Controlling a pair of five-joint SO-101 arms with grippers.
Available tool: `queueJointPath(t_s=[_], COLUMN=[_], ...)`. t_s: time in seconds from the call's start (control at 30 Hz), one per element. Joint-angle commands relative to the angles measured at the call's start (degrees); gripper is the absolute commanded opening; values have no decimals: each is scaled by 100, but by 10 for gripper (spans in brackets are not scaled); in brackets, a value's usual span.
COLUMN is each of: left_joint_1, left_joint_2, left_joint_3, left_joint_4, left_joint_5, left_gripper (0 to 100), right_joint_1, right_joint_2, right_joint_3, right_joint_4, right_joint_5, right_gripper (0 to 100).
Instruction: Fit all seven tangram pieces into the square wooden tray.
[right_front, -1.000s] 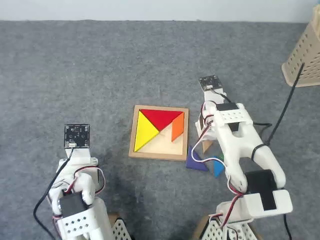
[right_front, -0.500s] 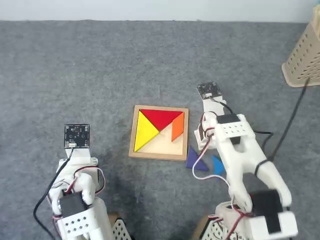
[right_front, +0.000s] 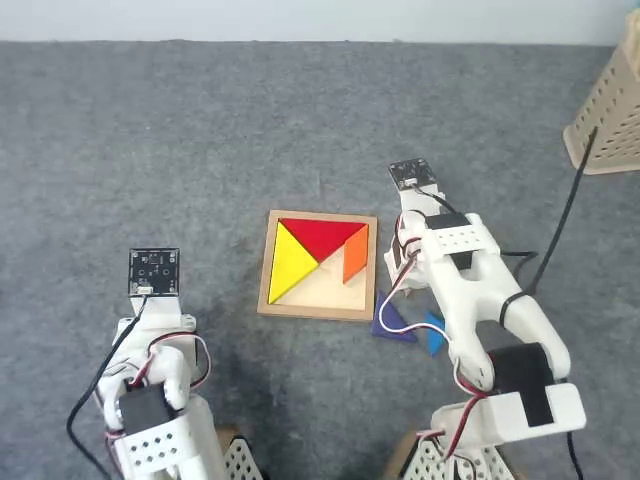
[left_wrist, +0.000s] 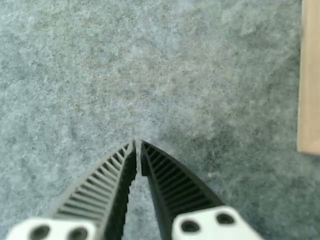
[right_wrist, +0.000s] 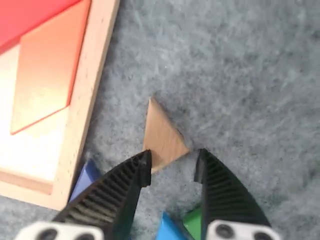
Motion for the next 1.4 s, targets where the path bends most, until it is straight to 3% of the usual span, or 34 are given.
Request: queueJointPath(t_s=[0.0,0.5,0.73,0.93,1.1,1.37], left_joint_1=[-18,-18,-18,-18,-18,-18], left_joint_2=[-79,-79,-79,-79,-79,-79], left_joint_3=[-40,-40,-40,-40,-40,-40], left_joint_4=[44,44,44,44,44,44], left_joint_5=[-26,-26,-26,-26,-26,-26], left_gripper=[13,13,13,13,13,13], right_joint_1=[-84,-435,-435,-92,215,233], right_joint_2=[154,163,119,92,-462,-963], right_joint_3=[-123,-114,-176,-255,-580,-1002], right_joint_4=[75,251,233,426,1007,1051], right_joint_5=[-35,220,211,220,237,527], right_gripper=[238,236,68,76,142,188])
